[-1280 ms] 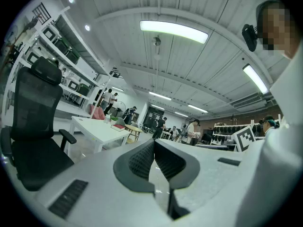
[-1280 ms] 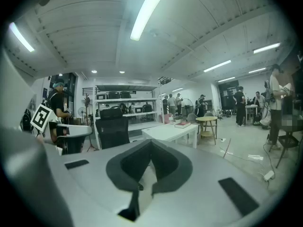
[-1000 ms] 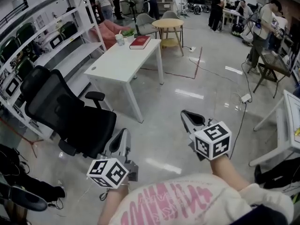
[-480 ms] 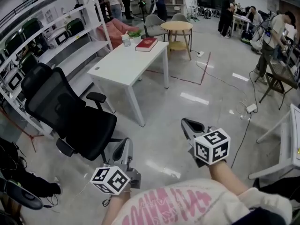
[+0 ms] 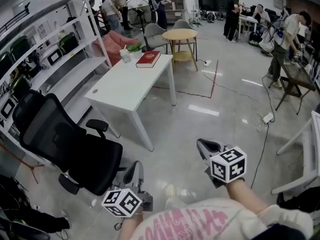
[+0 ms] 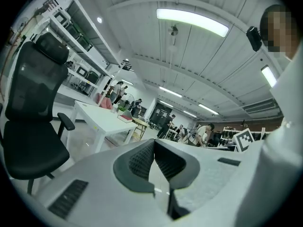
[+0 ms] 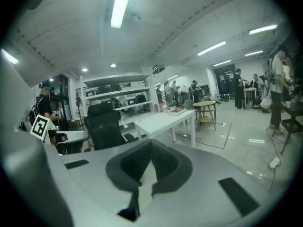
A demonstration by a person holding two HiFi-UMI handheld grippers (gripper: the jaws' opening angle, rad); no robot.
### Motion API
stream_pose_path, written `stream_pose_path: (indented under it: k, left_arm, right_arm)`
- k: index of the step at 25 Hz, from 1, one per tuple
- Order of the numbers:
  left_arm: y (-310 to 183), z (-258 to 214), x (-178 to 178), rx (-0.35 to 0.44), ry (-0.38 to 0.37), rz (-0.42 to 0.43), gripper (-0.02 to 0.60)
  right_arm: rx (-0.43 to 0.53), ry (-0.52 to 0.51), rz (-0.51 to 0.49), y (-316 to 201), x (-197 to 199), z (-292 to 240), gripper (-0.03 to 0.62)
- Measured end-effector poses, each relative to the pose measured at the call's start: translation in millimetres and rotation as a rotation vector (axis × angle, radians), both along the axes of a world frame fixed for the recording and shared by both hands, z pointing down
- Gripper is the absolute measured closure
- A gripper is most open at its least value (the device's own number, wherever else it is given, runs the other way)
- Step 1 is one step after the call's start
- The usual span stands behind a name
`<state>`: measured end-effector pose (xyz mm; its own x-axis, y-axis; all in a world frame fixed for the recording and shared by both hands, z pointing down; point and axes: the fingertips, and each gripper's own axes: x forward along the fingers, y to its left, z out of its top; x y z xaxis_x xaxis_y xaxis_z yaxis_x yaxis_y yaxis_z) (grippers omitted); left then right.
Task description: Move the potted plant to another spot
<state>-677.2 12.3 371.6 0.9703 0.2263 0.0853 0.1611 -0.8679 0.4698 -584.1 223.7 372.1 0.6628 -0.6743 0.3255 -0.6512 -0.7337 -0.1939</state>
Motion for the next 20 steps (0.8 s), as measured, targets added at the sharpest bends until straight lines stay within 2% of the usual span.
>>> stream_pose_path:
  k: [5,13,20]
  left_arm:
    - [-35.3,-7.1,62.5,-0.007,-0.003,0.016,0.578]
    - [-102.5,-53.6,175.3,0.007,0.079,0.040,0.577]
    - [-133.8,-66.6,245.8,0.024,0.130,0.071,0.578]
  right_arm:
    - [0.066,-0.050,-0.002,-39.3,59.8,-6.4,0.588]
    - [-0.031,0.114,-0.010,-107.1,160.0,-51.9,0.588]
    - [0.019,0.127,0.023,-132.6,222.2,-54.1,0.588]
